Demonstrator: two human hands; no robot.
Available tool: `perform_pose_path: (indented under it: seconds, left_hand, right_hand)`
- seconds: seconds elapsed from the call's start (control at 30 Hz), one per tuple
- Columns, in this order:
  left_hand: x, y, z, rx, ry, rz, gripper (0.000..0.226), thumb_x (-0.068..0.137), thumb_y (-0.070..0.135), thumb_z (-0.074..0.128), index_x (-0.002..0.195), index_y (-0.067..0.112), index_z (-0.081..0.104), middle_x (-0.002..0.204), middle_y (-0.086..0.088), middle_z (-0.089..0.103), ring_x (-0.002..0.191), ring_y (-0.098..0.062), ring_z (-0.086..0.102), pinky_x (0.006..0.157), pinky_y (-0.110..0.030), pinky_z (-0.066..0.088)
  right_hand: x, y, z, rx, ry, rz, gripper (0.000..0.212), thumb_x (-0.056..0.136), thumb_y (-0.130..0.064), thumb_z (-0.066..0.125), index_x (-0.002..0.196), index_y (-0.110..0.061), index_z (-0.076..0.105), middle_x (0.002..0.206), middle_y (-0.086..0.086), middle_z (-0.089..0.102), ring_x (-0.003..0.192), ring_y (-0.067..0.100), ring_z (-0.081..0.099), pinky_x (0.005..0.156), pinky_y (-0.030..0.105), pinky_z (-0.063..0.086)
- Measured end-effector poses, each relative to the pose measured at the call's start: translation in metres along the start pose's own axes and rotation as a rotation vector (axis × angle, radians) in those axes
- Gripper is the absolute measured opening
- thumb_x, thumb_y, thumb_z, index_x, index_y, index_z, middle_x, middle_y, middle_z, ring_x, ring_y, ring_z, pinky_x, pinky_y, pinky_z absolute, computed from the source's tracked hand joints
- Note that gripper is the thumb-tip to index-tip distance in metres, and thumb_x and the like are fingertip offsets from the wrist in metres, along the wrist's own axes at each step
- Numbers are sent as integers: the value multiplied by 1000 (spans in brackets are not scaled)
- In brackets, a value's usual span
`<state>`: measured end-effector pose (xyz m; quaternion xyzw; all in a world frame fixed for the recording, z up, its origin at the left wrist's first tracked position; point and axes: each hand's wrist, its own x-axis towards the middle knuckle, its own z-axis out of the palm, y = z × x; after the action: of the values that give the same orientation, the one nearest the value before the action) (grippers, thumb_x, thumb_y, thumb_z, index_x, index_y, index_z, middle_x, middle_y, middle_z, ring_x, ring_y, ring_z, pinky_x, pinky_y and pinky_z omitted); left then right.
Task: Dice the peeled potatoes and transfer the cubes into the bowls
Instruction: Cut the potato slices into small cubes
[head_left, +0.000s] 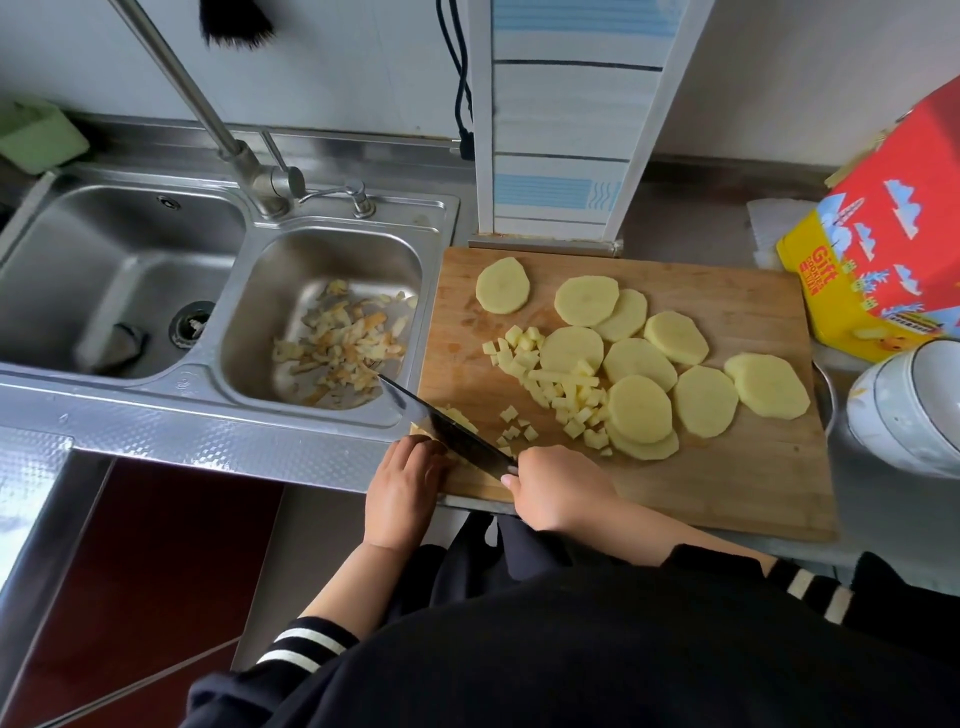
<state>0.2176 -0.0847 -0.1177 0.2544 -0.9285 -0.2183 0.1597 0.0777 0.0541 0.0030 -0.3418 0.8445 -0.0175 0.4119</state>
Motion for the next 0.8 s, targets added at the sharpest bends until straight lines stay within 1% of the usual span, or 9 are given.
perform_pose_path:
  seconds: [0.07,0.13,0.2,0.3,0.4,0.57,0.7,0.73,0.8]
  left_hand:
    - [1,1,-1,2,4,6,32,90,34,50,94,8,67,93,-7,62,88,-19,53,71,-28,45]
    - [1,2,-2,-10,16,16,31,90,33,51,92,7,67,91,-7,61,87,-18,51,71,-26,42]
    - [1,2,-2,-17,26,24,30,89,32,52,92,6,66,90,-8,61,86,-18,50,72,-27,41]
    - [-1,0,0,-9,24,29,30,89,32,52,95,6,66,94,-8,61,89,-19,52,73,-27,42]
    - [-1,1,1,7,29,37,32,90,34,51,94,6,67,93,-8,62,88,-19,52,73,-28,41]
    - [13,15,4,13,0,41,33,92,37,52,93,9,68,90,-6,63,81,-25,57,72,-30,41]
    - [34,27,12,8,-59,72,31,91,36,53,96,10,69,91,-6,65,81,-29,62,70,-36,48]
    - [36,28,12,7,-61,78,29,90,34,55,95,9,69,90,-6,65,81,-29,62,70,-36,48]
    - [38,27,10,-29,-31,36,22,88,29,63,97,9,67,93,-6,65,86,-25,58,76,-30,44]
  right_hand:
    - [2,1,1,19,-4,13,31,102,-31,42,113,-10,62,115,6,67,104,28,63,84,37,51]
    - [4,0,1,19,-9,12,30,102,-29,43,113,-11,64,116,5,68,104,27,64,86,37,52]
    - [4,-2,1,2,-15,2,27,101,-25,45,110,-10,66,113,4,68,101,28,64,84,36,52]
    - [4,-4,-1,-55,-13,-12,23,99,-18,47,104,-9,68,106,7,70,94,29,65,73,34,50]
    - [1,0,-1,-31,16,-18,27,102,-25,45,106,-8,66,105,6,68,95,28,64,73,33,49]
    - [-6,14,-4,16,97,21,32,103,-37,39,101,-12,59,95,5,64,89,26,61,73,35,47]
    - [-5,26,-7,66,165,107,30,102,-40,38,91,-16,53,77,-2,54,76,22,56,64,31,42]
    - [-5,28,-8,70,181,124,30,102,-40,38,88,-17,51,74,-3,52,75,21,55,63,31,41]
    - [-6,32,-11,91,202,148,30,102,-41,38,87,-17,50,72,-5,50,74,21,54,63,31,40]
